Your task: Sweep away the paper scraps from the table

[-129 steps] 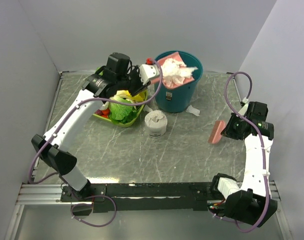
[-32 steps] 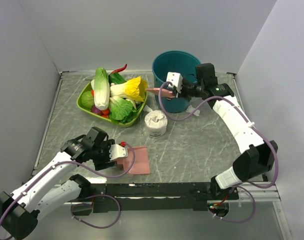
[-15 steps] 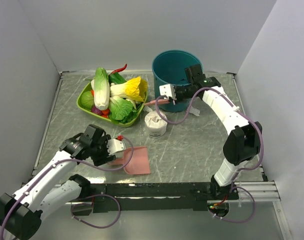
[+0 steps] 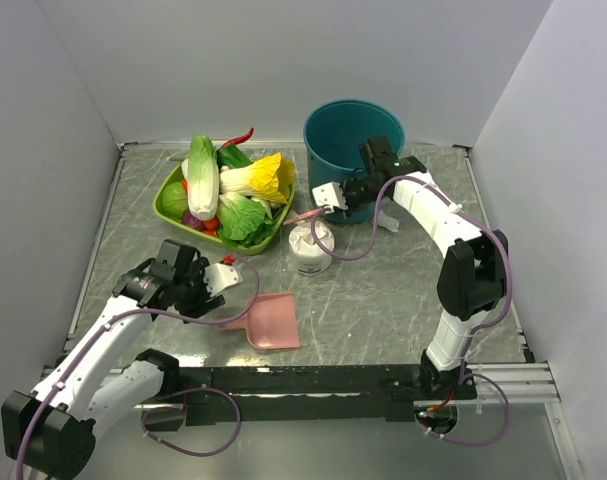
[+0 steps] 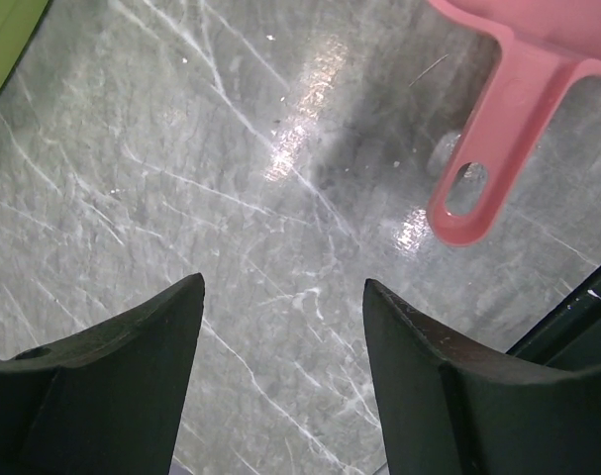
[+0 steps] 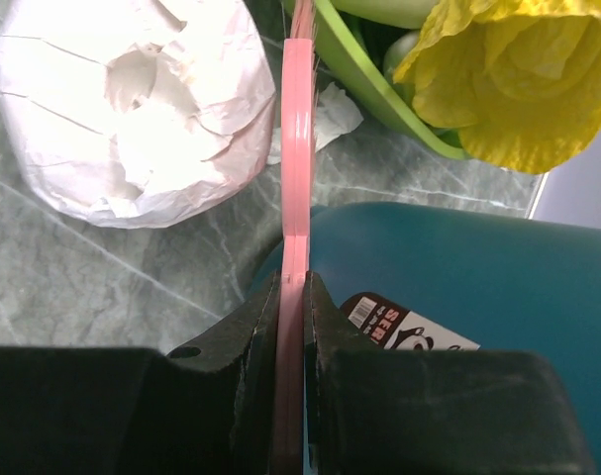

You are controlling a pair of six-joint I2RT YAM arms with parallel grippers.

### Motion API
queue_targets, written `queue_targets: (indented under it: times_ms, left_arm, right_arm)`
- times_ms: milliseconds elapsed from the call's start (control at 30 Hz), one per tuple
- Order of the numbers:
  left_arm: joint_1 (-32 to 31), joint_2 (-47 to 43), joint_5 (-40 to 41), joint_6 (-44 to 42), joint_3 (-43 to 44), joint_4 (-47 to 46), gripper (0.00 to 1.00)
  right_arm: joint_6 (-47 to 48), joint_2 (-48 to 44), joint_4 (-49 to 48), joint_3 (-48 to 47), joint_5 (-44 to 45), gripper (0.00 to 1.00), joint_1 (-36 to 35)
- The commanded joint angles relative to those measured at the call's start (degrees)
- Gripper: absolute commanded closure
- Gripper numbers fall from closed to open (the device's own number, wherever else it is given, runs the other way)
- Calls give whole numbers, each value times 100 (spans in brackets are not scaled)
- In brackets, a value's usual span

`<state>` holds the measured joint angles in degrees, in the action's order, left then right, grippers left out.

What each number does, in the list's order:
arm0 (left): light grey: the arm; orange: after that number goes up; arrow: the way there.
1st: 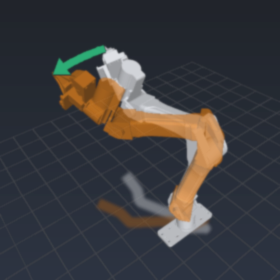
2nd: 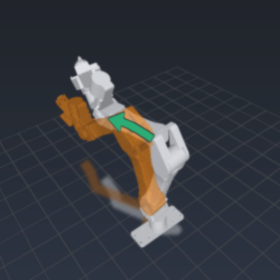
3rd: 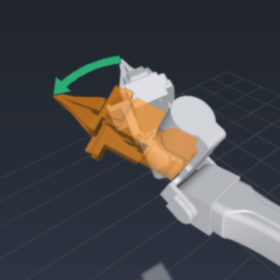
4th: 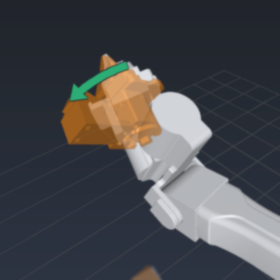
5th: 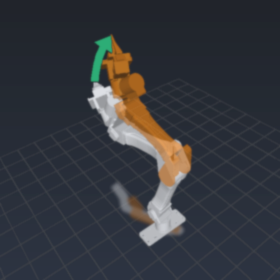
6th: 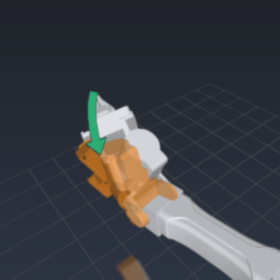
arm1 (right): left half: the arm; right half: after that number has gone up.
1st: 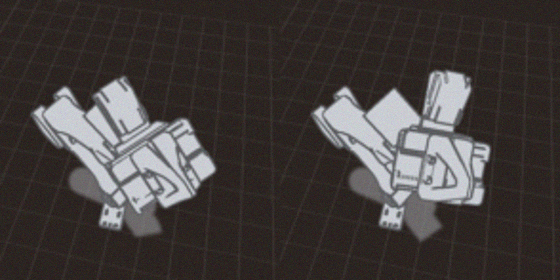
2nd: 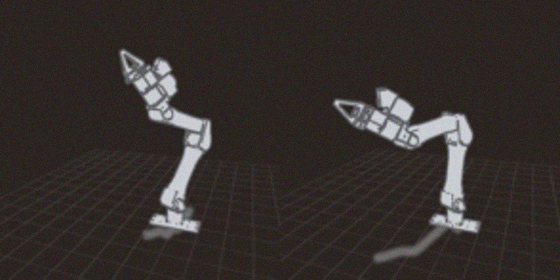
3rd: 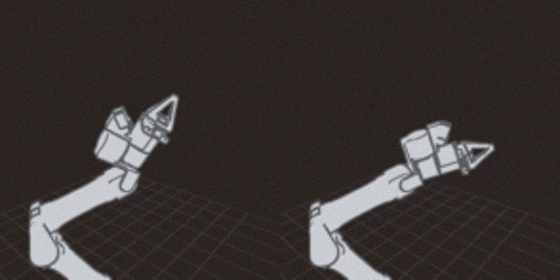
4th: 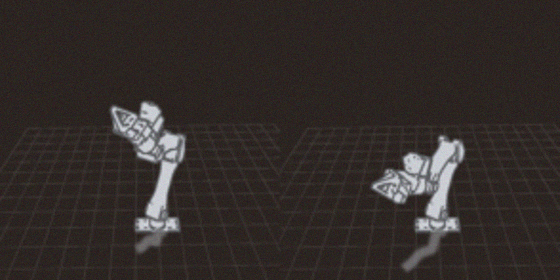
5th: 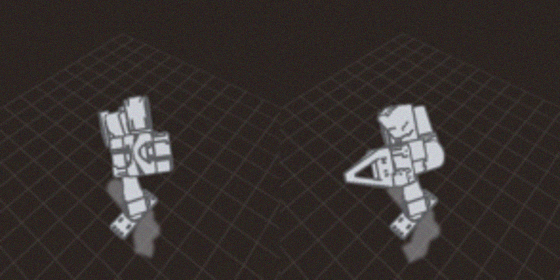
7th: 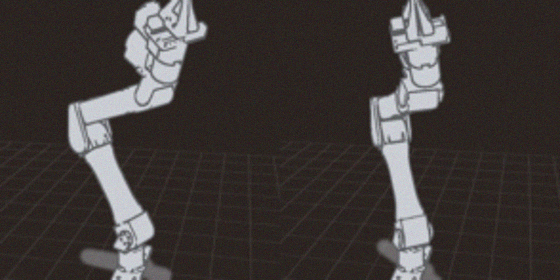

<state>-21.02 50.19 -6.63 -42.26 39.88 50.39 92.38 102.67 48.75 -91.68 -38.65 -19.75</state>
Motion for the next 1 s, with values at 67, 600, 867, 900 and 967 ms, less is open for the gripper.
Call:
queue_targets:
  times_ms: [67,600,867,900,967]
  left_arm:
    - [185,17,-84,95,257,-20,31]
    - [300,69,-48,60,222,-82,30]
    - [370,69,-13,60,214,-126,31]
    - [379,52,-22,51,205,-143,31]
    - [414,43,-40,60,205,-117,31]
  right_arm:
    - [491,-151,-735,422,-318,100,-64]
    - [1712,24,-780,397,-556,100,-310]
    - [2363,481,-621,-34,-573,100,-337]
    - [2433,517,-560,-86,-573,100,-328]
    - [2460,683,-437,-340,-556,100,-328]
